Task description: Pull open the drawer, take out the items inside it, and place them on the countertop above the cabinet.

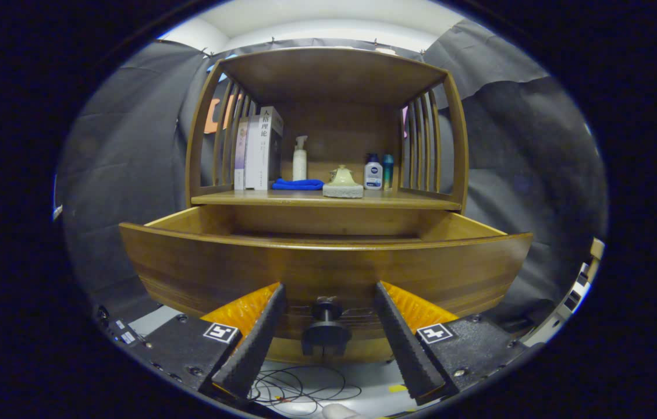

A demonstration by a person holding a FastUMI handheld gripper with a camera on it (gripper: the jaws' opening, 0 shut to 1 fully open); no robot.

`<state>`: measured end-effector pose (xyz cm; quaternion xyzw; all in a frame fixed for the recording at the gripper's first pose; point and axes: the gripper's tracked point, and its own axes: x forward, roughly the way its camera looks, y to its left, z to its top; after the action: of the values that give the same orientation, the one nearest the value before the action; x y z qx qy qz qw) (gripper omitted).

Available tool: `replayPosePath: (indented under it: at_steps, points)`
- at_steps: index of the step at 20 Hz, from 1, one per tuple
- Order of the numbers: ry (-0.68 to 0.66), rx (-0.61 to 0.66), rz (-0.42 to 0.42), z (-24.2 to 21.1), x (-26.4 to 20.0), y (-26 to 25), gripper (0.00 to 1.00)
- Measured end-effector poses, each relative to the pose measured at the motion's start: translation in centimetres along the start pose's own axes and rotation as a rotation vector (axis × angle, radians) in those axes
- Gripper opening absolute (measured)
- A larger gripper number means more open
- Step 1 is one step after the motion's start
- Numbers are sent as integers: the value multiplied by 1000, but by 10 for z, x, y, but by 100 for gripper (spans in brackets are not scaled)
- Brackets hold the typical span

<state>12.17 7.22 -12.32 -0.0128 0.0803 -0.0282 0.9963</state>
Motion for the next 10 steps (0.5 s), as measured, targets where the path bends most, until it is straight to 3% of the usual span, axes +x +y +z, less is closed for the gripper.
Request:
replayPosePath:
  at_steps: [10]
  points:
    - [2,0,9,15,36,1,97]
